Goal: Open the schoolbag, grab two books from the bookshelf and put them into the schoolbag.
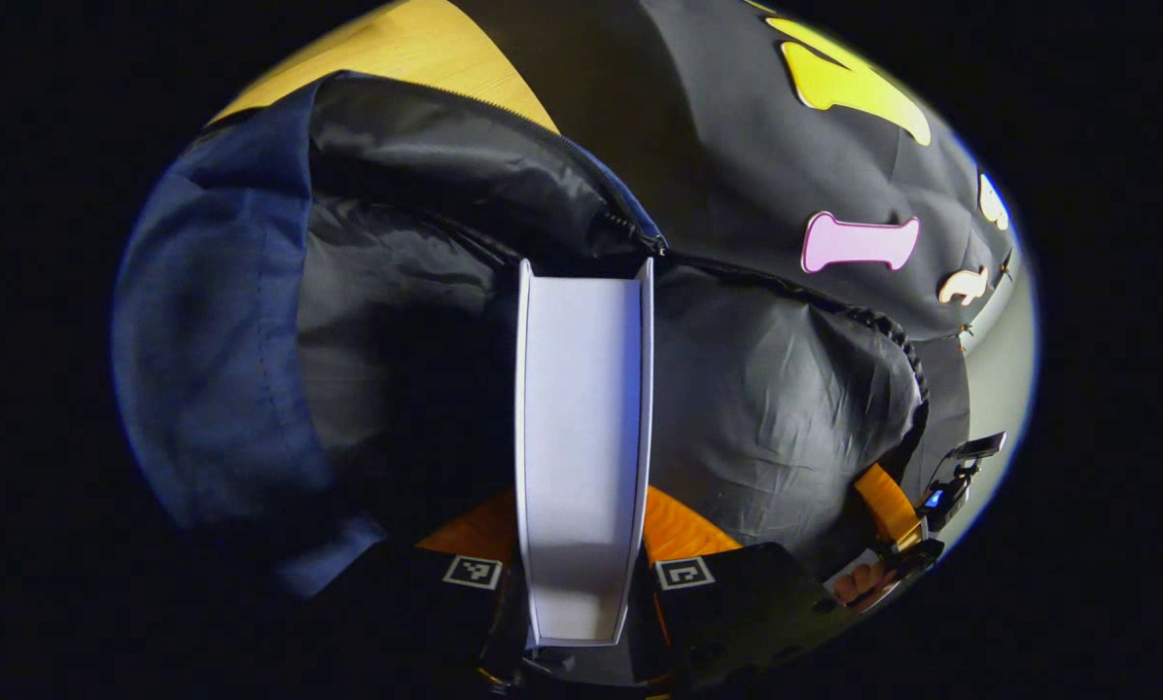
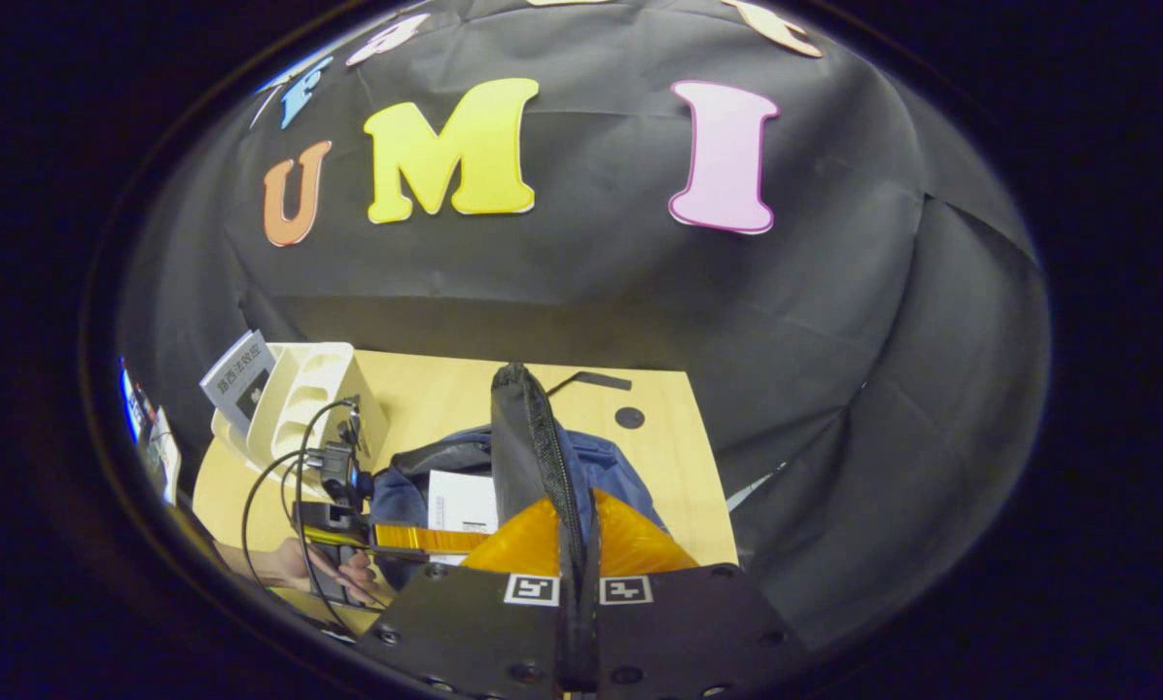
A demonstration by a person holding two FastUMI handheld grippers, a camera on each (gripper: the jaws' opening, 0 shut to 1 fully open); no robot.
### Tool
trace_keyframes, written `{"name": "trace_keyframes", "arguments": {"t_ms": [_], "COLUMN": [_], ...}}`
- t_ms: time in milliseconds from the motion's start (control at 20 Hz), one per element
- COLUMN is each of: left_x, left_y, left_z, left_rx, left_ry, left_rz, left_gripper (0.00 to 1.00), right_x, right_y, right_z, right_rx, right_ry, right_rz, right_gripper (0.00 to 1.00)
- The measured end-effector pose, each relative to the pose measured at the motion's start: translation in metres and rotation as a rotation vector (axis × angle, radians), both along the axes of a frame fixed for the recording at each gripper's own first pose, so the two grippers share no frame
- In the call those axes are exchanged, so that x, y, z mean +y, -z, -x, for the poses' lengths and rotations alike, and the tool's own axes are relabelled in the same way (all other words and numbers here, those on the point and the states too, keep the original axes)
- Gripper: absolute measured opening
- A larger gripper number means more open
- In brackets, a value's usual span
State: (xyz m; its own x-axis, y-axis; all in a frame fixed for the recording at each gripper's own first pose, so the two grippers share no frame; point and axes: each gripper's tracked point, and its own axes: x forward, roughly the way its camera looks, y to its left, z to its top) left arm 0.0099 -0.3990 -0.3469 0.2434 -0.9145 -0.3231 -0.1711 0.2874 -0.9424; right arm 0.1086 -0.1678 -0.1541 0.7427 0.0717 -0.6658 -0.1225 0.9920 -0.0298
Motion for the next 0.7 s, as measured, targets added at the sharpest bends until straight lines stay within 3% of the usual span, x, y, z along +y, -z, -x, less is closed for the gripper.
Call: {"name": "trace_keyframes", "arguments": {"t_ms": [300,400,450,500,550,600,700], "left_x": [0.003,0.012,0.019,0.026,0.034,0.046,0.069], "left_y": [0.017,0.033,0.042,0.050,0.048,0.048,0.038], "left_z": [0.005,0.010,0.014,0.017,0.015,0.017,0.023], "left_rx": [0.047,0.046,0.055,0.074,0.097,0.117,0.128], "left_ry": [0.044,0.093,0.115,0.131,0.126,0.126,0.143], "left_rz": [-0.013,-0.123,-0.183,-0.239,-0.256,-0.301,-0.410], "left_gripper": [0.50,0.47,0.64,0.60,0.85,0.78,0.78], "right_x": [0.006,0.010,0.012,0.013,0.015,0.017,0.020], "right_y": [0.003,0.006,0.008,0.010,0.011,0.011,0.012], "right_z": [-0.002,-0.004,-0.003,-0.004,-0.003,-0.004,-0.005], "right_rx": [-0.006,-0.003,-0.003,-0.002,-0.004,-0.006,-0.009], "right_ry": [-0.028,-0.032,-0.034,-0.036,-0.037,-0.039,-0.041], "right_rz": [0.022,0.024,0.023,0.023,0.023,0.023,0.026], "right_gripper": [0.00,0.00,0.00,0.00,0.01,0.00,0.00]}}
